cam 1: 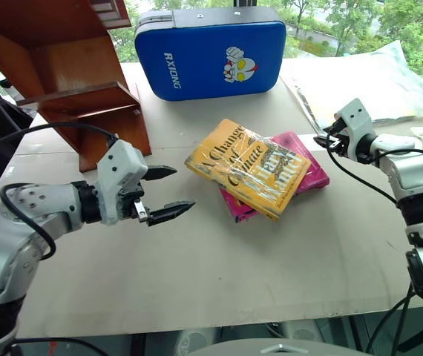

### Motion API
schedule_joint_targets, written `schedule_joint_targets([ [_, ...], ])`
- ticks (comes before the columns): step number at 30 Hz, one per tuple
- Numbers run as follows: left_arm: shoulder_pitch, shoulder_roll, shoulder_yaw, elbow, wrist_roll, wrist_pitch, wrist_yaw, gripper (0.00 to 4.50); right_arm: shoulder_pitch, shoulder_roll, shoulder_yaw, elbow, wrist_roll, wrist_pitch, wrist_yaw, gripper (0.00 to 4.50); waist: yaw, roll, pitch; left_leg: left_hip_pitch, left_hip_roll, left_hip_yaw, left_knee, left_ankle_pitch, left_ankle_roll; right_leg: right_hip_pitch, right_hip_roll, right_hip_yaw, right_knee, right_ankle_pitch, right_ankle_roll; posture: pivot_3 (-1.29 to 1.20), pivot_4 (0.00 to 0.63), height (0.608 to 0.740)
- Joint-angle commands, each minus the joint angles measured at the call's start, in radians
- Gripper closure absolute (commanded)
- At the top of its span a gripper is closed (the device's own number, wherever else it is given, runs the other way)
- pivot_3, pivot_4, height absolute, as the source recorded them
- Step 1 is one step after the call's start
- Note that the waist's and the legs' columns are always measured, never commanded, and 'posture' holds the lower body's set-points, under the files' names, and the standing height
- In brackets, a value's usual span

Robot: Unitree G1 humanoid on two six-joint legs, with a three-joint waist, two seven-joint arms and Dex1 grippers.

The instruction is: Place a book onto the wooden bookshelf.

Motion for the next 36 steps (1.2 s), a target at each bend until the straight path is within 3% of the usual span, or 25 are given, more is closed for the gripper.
schedule_joint_targets([
  [1, 0.040, 0.050, 0.190, -0.095, -0.089, 0.107, 0.015, 0.00, -0.090, 0.033, 0.019, 0.166, -0.057, -0.144, 0.065, 4.42, -0.007, 0.000, 0.001, 0.000, 0.000, 0.000, -0.001, 0.000, 0.000, 0.000, 0.000, 0.000, 0.000, 0.000, 0.000, 0.00, 0.150, 0.740],
  [7, 0.158, 0.076, 0.371, -0.153, -0.100, 0.186, 0.004, 0.00, -0.138, 0.078, 0.019, 0.229, -0.051, -0.180, 0.239, 4.42, -0.012, 0.001, 0.001, 0.001, 0.000, 0.000, -0.002, 0.000, 0.000, -0.001, 0.000, 0.000, 0.001, 0.000, 0.000, 0.00, 0.150, 0.740],
  [16, 0.185, 0.086, 0.366, -0.157, -0.099, 0.176, 0.014, 0.00, -0.029, 0.073, 0.038, -0.075, 0.000, 0.006, 0.460, 4.42, -0.010, 0.001, 0.001, 0.002, 0.000, -0.001, -0.002, 0.000, -0.001, -0.001, 0.000, 0.000, 0.005, 0.000, 0.000, 0.00, 0.150, 0.740],
  [26, 0.197, 0.097, 0.353, -0.129, -0.071, 0.152, -0.015, 0.00, 0.106, 0.043, 0.042, -0.426, 0.051, 0.214, 0.474, 4.42, -0.010, 0.001, 0.001, 0.002, 0.000, -0.001, 0.001, 0.000, -0.001, -0.004, 0.000, 0.001, 0.012, 0.000, -0.001, 0.00, 0.150, 0.740],
  [36, 0.224, 0.089, 0.350, -0.117, -0.044, 0.128, -0.032, 0.00, 0.136, 0.064, 0.049, -0.563, 0.093, 0.313, 0.440, 4.42, -0.009, 0.001, 0.001, 0.003, 0.000, -0.001, 0.005, 0.000, -0.001, -0.004, 0.000, 0.002, 0.016, 0.001, -0.002, 0.00, 0.150, 0.740],
])
